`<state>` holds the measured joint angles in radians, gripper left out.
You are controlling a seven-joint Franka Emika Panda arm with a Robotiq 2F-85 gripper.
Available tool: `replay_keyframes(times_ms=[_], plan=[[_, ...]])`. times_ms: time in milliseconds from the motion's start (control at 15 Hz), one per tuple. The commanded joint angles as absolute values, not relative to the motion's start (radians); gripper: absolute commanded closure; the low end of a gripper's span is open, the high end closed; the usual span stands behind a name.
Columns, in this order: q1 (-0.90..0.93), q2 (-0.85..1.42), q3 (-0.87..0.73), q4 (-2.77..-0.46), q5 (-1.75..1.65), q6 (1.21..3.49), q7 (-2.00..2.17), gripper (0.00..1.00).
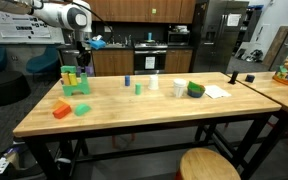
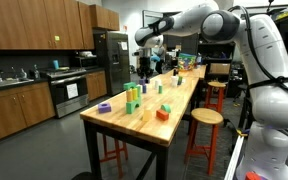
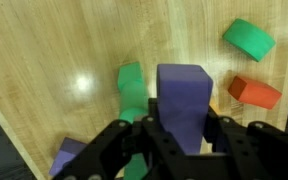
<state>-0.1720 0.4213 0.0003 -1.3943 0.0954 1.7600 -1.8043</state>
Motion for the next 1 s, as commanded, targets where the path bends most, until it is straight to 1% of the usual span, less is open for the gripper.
replay_keyframes(times_ms=[0,933], plan=[[-0.164,0.438,0.006,-1.359,0.081,1.745,-1.809,0.84],[-0.159,0.455,0.022,-1.337,0.081,1.728,-1.832,0.84]])
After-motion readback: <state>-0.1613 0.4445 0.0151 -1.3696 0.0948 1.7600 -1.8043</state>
